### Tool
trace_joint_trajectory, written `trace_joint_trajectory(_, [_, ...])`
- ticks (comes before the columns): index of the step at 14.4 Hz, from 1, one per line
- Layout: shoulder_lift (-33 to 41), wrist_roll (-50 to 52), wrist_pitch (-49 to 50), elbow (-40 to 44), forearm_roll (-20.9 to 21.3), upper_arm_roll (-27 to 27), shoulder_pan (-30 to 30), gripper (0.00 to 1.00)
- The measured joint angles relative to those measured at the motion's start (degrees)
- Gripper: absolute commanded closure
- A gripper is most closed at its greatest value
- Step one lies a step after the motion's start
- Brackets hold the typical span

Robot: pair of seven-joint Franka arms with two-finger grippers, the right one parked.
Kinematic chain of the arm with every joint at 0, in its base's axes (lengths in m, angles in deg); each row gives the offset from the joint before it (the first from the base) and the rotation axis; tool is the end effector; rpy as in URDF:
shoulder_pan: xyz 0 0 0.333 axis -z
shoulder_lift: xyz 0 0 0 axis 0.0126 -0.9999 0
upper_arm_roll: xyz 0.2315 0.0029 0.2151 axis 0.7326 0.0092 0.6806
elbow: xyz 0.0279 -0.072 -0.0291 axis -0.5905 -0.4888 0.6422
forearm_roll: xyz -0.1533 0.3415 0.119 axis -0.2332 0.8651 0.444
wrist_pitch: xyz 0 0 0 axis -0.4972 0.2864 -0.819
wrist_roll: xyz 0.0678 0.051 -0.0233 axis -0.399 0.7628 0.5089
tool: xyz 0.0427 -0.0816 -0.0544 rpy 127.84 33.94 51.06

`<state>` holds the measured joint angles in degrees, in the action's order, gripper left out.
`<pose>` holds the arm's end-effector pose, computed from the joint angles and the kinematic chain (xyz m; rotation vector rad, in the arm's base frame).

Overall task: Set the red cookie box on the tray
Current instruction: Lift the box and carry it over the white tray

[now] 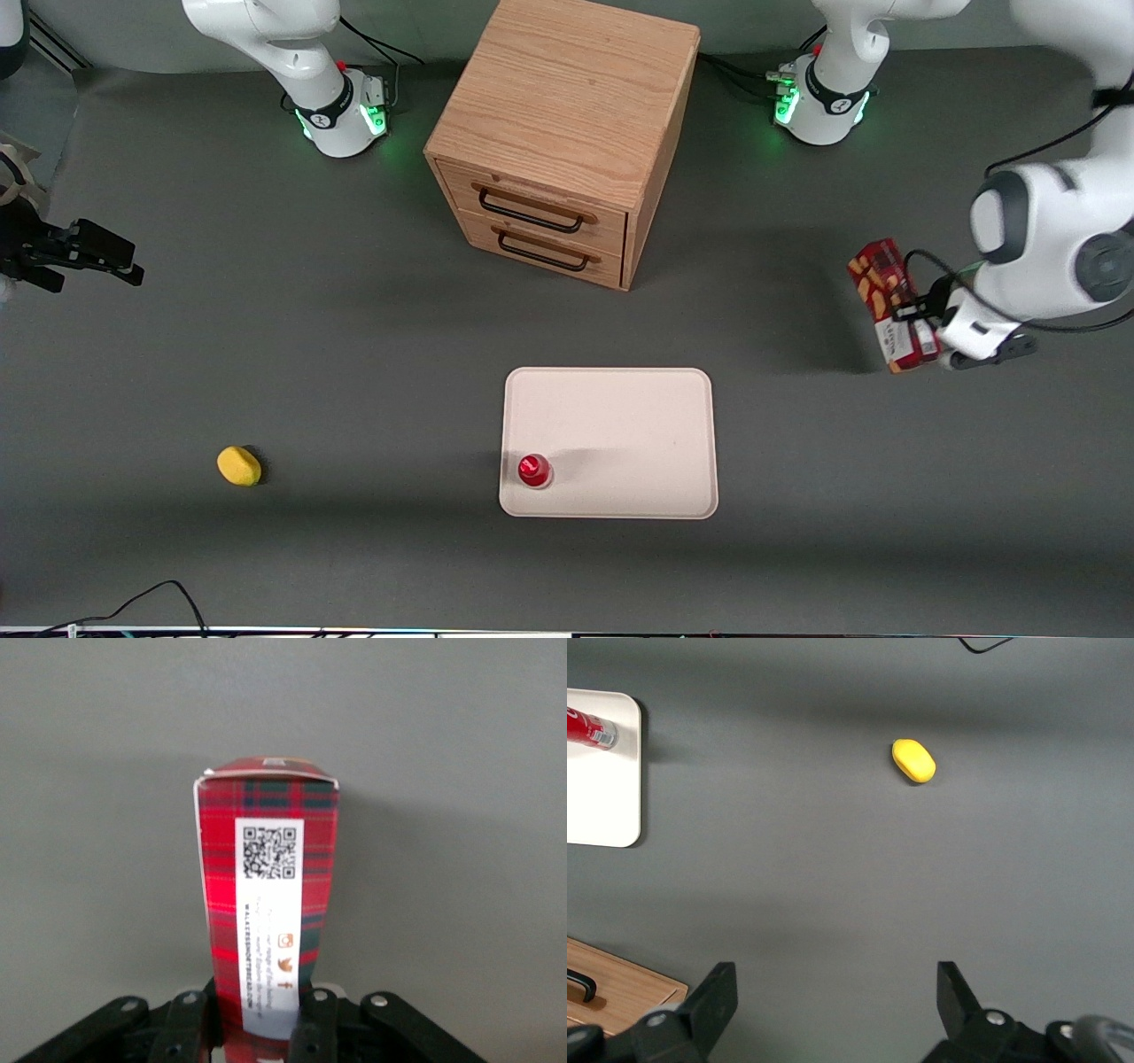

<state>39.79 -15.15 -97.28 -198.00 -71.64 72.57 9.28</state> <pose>0.5468 0.0202 0.3698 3.0815 0.3179 -0.3845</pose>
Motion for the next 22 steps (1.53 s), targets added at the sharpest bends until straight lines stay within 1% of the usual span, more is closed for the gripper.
trace_joint_trajectory(2, [4.8, -0.1, 13.2, 7.5, 0.6, -0.3, 0.3, 1.0])
trace_joint_trajectory(4, [7.6, -0.2, 25.1, 16.5, 0.9, -1.2, 0.6, 1.0])
trace_joint_trajectory(5, [8.2, -0.2, 29.8, 20.7, 0.9, -1.7, 0.6, 1.0])
trace_joint_trajectory(7, [8.3, -0.2, 34.6, 26.4, 1.0, -3.1, 0.7, 1.0])
trace_joint_trajectory(9, [7.6, 0.4, 35.1, 28.4, 0.9, -5.5, 0.9, 1.0])
trace_joint_trajectory(11, [5.6, 4.9, 34.4, 29.2, 0.5, -9.1, 1.1, 1.0])
trace_joint_trajectory(13, [1.5, 13.2, 32.3, 32.0, -0.3, -13.3, 1.6, 1.0])
trace_joint_trajectory(16, [-7.6, 26.3, 30.7, 40.5, -0.9, -19.6, 2.1, 1.0])
trace_joint_trajectory(18, [-13.6, 34.8, 27.5, 45.9, -1.0, -23.5, 2.2, 1.0])
trace_joint_trajectory(20, [-18.0, 41.7, 23.3, 48.8, -1.0, -25.8, 2.7, 1.0])
trace_joint_trajectory(22, [-21.0, 47.0, 18.9, 49.6, -1.0, -26.3, 4.1, 1.0])
